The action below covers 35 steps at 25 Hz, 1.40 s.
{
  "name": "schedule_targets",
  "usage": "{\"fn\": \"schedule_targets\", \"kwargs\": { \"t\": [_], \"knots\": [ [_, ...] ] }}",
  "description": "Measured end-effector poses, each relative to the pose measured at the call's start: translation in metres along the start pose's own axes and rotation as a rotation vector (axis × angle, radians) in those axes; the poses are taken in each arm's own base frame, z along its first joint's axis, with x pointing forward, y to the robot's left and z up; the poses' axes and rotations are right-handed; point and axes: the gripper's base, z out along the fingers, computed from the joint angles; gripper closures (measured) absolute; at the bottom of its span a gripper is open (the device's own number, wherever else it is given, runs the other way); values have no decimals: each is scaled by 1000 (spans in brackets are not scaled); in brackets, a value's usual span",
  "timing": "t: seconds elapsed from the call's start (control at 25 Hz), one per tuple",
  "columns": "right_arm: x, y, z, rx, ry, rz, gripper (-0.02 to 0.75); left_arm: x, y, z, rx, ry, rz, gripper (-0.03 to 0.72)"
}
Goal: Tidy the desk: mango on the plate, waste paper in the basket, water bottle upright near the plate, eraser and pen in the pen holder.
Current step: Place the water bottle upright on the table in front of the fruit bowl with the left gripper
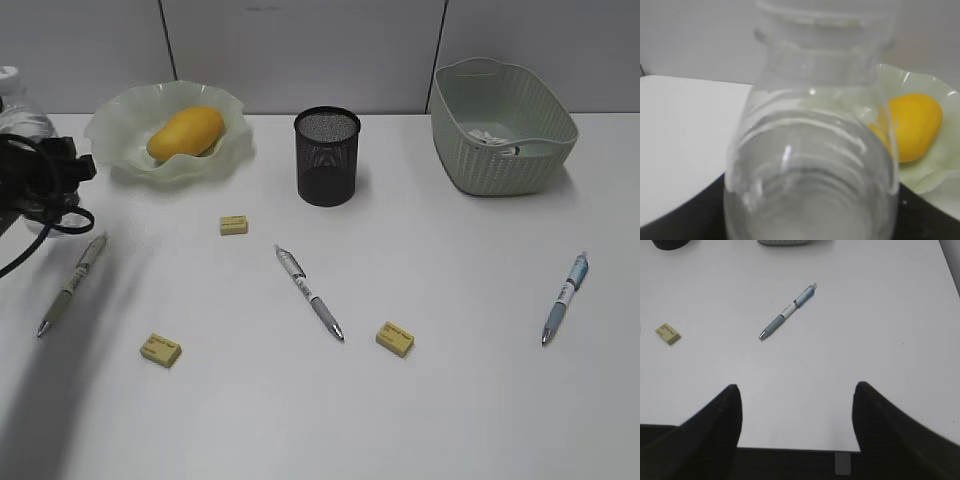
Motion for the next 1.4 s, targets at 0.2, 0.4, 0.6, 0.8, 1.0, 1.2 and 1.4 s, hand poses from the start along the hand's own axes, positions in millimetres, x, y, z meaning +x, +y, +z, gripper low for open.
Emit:
{"fn": "schedule_targets", "kwargs": {
  "t": [0.2, 0.4, 0.6, 0.8, 1.0, 1.2, 1.4],
  "knots": [
    [0, 0, 0, 1, 0, 0, 195, 1, 5, 23, -29, -18, -34, 187],
    [0, 0, 0, 3, 0, -2, 196, 12, 8, 48, -29, -10, -37, 187],
    [0, 0, 0, 4, 0, -2, 196, 26, 6, 64, -26, 10, -30, 187],
    [0, 0, 0, 4, 0, -2, 195, 32, 6, 70, -33, -33, -39, 187],
    [0, -1, 0, 6, -1, -3, 195, 35, 7, 71, -36, -50, -71, 187],
    [0, -1, 0, 6, -1, -4, 196, 35, 7, 71, -37, -51, -71, 187],
    [0, -1, 0, 7, -1, -5, 196, 36, 7, 71, -37, -49, -70, 156]
  ]
}}
